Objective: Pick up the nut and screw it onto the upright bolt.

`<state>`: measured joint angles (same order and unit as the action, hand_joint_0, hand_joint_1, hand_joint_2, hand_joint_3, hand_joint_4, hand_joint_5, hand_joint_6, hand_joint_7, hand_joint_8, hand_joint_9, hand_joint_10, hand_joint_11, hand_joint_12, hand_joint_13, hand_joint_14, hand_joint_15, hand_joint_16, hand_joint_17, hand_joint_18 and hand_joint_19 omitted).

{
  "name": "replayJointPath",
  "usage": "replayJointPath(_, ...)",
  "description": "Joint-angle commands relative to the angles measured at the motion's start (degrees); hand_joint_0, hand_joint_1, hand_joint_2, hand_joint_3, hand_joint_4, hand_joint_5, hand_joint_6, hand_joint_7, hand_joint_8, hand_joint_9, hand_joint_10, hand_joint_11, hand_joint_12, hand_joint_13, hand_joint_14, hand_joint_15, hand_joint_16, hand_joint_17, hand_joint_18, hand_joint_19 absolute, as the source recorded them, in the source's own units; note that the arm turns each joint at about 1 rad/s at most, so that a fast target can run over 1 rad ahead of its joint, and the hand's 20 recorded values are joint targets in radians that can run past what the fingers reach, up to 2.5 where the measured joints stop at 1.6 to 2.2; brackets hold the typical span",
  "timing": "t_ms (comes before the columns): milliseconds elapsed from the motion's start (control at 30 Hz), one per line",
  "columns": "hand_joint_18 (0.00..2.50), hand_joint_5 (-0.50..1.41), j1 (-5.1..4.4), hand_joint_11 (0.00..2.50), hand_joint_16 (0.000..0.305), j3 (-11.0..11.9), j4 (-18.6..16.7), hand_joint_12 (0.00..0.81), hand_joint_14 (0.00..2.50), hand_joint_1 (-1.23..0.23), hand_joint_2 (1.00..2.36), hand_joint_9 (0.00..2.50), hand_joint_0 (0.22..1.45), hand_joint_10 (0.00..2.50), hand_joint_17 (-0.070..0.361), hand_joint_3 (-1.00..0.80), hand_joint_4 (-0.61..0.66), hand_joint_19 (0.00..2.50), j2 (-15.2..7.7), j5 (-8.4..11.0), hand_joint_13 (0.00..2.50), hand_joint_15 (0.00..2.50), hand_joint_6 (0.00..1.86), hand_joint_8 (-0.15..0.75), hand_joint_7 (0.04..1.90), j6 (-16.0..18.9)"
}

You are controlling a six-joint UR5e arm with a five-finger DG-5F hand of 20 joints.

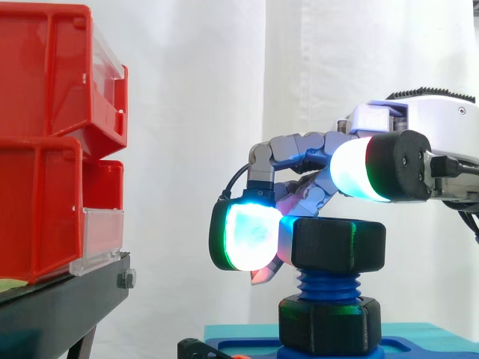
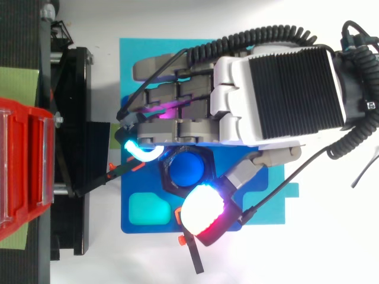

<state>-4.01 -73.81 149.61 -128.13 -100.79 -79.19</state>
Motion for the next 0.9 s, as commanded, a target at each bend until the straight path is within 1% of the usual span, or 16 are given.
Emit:
replayJointPath(0,0.45,-0.03,0.23,0.00,0.019,0.07,0.06,0.199,0.00,-0.14,1.00,0.79,0.52,0.00,0.044,-0.50,0.14,0.01,-0.02,-0.03,0.69,0.00,0.57,0.248,1.48,0.00)
replayJointPath(200,0.48,-0.03,0.31,0.00,0.019,-0.02,0.15,0.191,0.00,-0.16,1.00,0.83,0.52,0.00,0.042,-0.50,0.12,0.02,-0.02,-0.11,0.73,0.00,0.63,0.255,1.44,-0.09)
replayJointPath(267,0.49,-0.03,0.49,0.00,0.019,-0.02,0.06,0.190,0.00,-0.16,1.00,0.84,0.53,0.00,0.042,-0.50,0.11,0.02,-0.02,-0.11,0.74,0.00,0.64,0.259,1.44,-0.18)
replayJointPath(433,0.51,-0.03,0.93,0.00,0.018,-0.02,-0.20,0.184,0.00,-0.17,1.00,0.88,0.53,0.00,0.040,-0.50,0.09,0.03,-0.02,-0.20,0.78,0.00,0.69,0.260,1.36,-0.26)
replayJointPath(533,0.53,-0.03,1.11,0.00,0.017,-0.02,-0.55,0.178,0.00,-0.17,1.00,0.91,0.53,0.00,0.038,-0.50,0.09,0.04,-0.02,-0.20,0.80,0.00,0.70,0.261,1.37,-0.26)
replayJointPath(733,0.58,-0.02,1.02,0.00,0.016,0.07,-0.55,0.167,0.00,-0.18,1.00,0.97,0.53,0.00,0.035,-0.50,0.07,0.06,-0.02,-0.29,0.86,0.00,0.72,0.268,1.32,-0.26)
replayJointPath(867,0.60,-0.01,1.37,0.00,0.015,-0.02,-0.73,0.165,0.00,-0.18,1.00,1.02,0.54,0.00,0.034,-0.50,0.08,0.06,-0.02,-0.29,0.88,0.00,0.71,0.267,1.31,-0.26)
